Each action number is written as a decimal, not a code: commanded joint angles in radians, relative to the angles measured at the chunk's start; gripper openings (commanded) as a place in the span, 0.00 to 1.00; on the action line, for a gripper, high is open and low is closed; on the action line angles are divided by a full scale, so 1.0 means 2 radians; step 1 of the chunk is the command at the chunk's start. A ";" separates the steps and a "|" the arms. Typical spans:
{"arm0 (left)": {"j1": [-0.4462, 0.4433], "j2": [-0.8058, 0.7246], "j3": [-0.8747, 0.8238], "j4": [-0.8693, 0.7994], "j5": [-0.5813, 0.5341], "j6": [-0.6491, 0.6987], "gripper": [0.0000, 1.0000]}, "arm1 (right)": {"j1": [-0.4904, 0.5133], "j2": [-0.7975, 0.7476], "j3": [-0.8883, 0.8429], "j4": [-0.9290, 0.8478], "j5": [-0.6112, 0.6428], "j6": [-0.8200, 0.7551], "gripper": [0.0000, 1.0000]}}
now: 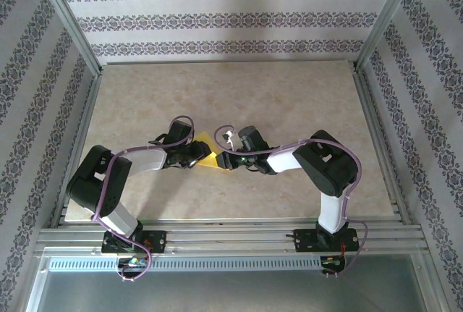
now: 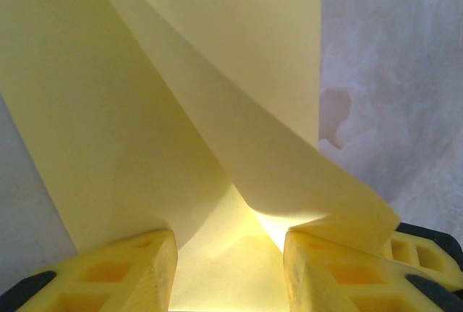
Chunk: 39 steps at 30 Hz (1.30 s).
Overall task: Fold a paper plane with a square sheet of paper (pick it up from the middle)
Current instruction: Fourth fold the wing at the center of the table.
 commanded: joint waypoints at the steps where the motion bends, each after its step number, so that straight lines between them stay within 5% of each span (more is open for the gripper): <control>1: -0.005 0.018 0.011 -0.057 -0.012 0.023 0.47 | -0.011 -0.019 0.003 -0.028 -0.031 0.022 0.33; 10: -0.005 0.030 0.023 -0.077 -0.012 0.029 0.50 | -0.040 -0.067 0.002 -0.073 -0.045 0.045 0.46; 26: -0.005 0.035 0.030 -0.088 -0.010 0.037 0.52 | -0.001 -0.021 0.102 -0.251 0.028 -0.062 0.38; 39: -0.005 0.038 0.031 -0.082 -0.006 0.037 0.52 | 0.005 0.008 0.133 -0.257 0.022 -0.063 0.24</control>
